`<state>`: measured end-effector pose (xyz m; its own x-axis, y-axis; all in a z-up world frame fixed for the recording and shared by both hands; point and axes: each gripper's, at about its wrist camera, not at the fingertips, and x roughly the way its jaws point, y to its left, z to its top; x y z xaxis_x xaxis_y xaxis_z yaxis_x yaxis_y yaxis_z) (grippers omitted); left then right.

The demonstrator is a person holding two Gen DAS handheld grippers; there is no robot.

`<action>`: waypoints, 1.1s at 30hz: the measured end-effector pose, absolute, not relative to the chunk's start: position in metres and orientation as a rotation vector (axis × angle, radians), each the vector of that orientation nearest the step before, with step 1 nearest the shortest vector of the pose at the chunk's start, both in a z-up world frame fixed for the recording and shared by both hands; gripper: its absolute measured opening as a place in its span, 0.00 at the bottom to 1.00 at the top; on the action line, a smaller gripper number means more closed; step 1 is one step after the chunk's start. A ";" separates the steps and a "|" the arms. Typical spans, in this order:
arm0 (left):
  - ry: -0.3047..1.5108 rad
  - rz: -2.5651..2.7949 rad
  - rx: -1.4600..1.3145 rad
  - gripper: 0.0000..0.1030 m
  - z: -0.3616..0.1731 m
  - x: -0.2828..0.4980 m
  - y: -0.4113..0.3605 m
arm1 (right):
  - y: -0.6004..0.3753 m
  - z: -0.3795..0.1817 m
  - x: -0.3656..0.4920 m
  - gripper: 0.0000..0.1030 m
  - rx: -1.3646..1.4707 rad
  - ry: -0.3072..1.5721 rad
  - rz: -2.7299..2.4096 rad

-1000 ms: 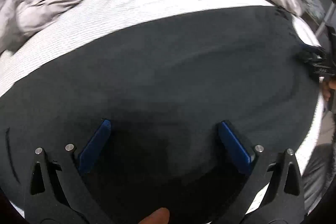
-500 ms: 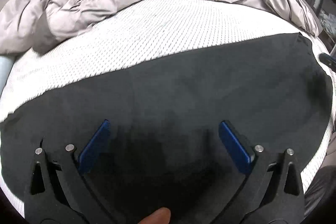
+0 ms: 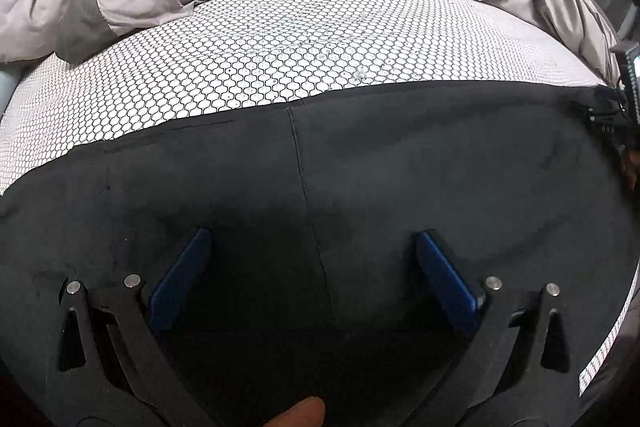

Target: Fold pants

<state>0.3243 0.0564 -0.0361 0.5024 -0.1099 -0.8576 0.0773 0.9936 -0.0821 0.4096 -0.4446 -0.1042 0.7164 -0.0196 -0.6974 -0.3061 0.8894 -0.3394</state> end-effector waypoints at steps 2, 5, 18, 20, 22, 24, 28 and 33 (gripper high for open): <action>1.038 -0.119 -0.030 0.99 -0.037 0.321 0.057 | -0.497 -0.104 0.426 0.99 -0.442 0.778 0.043; 1.037 -0.116 -0.026 0.99 -0.035 0.316 0.055 | -0.569 -0.100 0.441 0.99 -0.221 0.824 -0.068; 1.044 -0.254 0.046 0.99 -0.014 0.277 -0.033 | -0.459 -0.086 0.289 1.00 -0.136 0.740 0.451; 1.052 -0.229 0.080 0.99 -0.024 0.269 -0.027 | -0.430 -0.104 0.277 1.00 -0.172 0.760 0.515; 1.039 -0.205 0.080 0.99 -0.023 0.254 -0.007 | -0.407 -0.127 0.268 1.00 -0.278 0.802 0.494; 1.030 -0.136 0.092 0.99 -0.022 0.235 0.022 | -0.403 -0.145 0.263 0.99 -0.374 0.804 0.456; 1.017 0.020 0.017 1.00 -0.019 0.191 0.099 | -0.419 -0.141 0.266 0.99 -0.325 0.813 0.448; 0.984 -0.020 -0.028 0.99 -0.013 0.165 0.116 | -0.420 -0.139 0.261 0.99 -0.327 0.823 0.458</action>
<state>0.1646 0.1161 -0.0134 0.5539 -0.0297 -0.8321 0.0046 0.9995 -0.0326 0.2610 -0.4203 -0.1394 0.5918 0.2620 -0.7623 -0.5098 0.8542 -0.1023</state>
